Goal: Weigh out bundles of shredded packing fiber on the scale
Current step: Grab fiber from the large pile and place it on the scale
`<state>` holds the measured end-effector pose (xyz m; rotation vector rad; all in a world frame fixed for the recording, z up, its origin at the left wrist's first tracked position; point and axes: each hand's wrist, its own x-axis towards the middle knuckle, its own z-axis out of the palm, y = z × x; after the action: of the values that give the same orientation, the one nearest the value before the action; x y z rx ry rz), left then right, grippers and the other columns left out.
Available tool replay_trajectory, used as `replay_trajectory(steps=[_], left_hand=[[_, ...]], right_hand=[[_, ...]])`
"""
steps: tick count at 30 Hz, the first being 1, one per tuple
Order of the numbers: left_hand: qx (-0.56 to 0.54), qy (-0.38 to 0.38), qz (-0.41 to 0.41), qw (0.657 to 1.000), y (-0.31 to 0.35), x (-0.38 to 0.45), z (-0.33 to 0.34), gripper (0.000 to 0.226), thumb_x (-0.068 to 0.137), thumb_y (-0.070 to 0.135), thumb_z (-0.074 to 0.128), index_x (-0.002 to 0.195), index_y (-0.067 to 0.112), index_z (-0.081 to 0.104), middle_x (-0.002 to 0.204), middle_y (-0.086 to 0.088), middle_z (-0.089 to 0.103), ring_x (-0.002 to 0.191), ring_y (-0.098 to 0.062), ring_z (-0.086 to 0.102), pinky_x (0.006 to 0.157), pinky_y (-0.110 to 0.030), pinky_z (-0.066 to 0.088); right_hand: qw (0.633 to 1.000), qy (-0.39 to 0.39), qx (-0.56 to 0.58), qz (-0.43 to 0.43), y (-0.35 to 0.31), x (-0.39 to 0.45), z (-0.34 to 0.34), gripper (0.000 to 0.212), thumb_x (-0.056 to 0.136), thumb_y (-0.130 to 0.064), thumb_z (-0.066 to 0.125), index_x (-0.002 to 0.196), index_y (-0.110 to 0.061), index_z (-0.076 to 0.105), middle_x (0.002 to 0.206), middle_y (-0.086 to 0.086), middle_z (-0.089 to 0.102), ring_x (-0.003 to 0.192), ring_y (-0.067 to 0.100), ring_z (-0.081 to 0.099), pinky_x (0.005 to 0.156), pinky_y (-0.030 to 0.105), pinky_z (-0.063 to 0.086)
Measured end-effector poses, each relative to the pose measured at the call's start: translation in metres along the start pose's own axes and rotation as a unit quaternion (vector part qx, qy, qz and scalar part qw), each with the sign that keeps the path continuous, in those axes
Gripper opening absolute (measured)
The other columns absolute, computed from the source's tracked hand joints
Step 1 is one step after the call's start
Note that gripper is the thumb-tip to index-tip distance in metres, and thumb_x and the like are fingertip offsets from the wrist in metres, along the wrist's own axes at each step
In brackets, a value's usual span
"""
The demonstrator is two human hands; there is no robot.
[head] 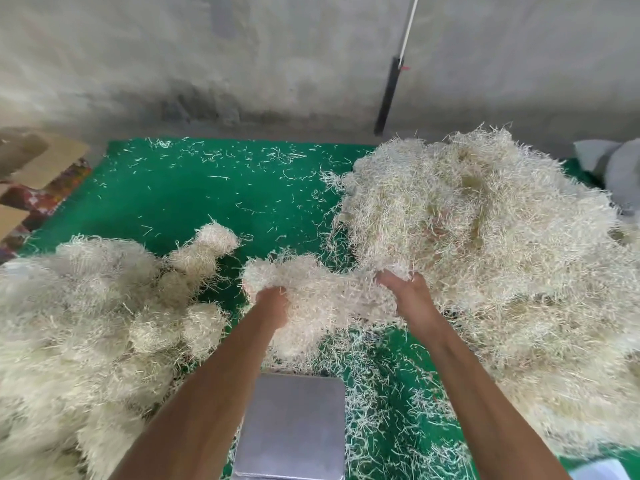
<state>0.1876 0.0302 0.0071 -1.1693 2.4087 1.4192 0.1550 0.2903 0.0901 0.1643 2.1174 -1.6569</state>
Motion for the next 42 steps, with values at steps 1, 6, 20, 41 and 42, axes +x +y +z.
replay_trajectory(steps=[1,6,20,41,42], left_hand=[[-0.014,-0.009,-0.018,1.000,0.000,-0.005,0.006,0.045,0.101,0.000,0.046,0.145,-0.005,0.041,0.155,-0.018,0.038,0.142,-0.028,0.037,0.112,-0.027,0.022],[-0.008,-0.044,-0.008,0.999,0.016,-0.003,0.012,0.043,0.100,-0.002,0.049,0.143,-0.003,0.043,0.145,-0.018,0.049,0.114,-0.017,0.059,0.097,-0.017,0.046],[0.068,0.073,0.113,0.989,0.014,-0.007,0.027,0.075,0.091,-0.009,0.051,0.156,0.008,0.020,0.088,0.022,0.031,0.051,-0.003,0.037,0.037,-0.014,0.036],[0.234,0.018,0.227,0.945,-0.032,0.012,0.005,0.049,0.097,0.003,0.048,0.141,0.023,0.053,0.144,-0.002,0.050,0.124,-0.020,0.052,0.077,-0.009,0.044],[0.222,0.019,0.237,0.946,-0.035,0.011,0.012,0.045,0.095,0.004,0.046,0.128,0.031,0.060,0.130,0.004,0.057,0.109,-0.016,0.057,0.071,-0.017,0.045]], right_hand=[[0.999,0.002,0.033,0.001,-0.003,0.000,0.001,0.096,0.089,-0.050,0.067,0.162,-0.010,0.019,0.163,0.017,0.030,0.144,0.040,0.039,0.113,0.056,0.037],[0.956,-0.003,0.280,0.084,0.002,-0.009,-0.001,0.058,0.101,-0.030,0.054,0.156,-0.027,0.036,0.166,0.019,0.025,0.152,0.041,0.026,0.125,0.059,0.020],[0.847,0.045,0.519,0.111,0.024,0.002,0.011,0.062,0.100,-0.065,0.039,0.126,-0.012,0.061,0.119,0.026,0.063,0.114,0.046,0.063,0.104,0.063,0.048],[0.987,0.014,0.149,-0.050,-0.028,-0.002,-0.029,0.137,0.045,-0.079,0.078,0.160,-0.023,0.027,0.166,0.011,0.028,0.152,0.039,0.027,0.121,0.067,0.021],[0.978,0.006,0.205,-0.040,-0.031,-0.003,-0.023,0.132,0.042,-0.078,0.079,0.155,-0.028,0.035,0.163,0.009,0.033,0.152,0.038,0.026,0.121,0.067,0.020]])
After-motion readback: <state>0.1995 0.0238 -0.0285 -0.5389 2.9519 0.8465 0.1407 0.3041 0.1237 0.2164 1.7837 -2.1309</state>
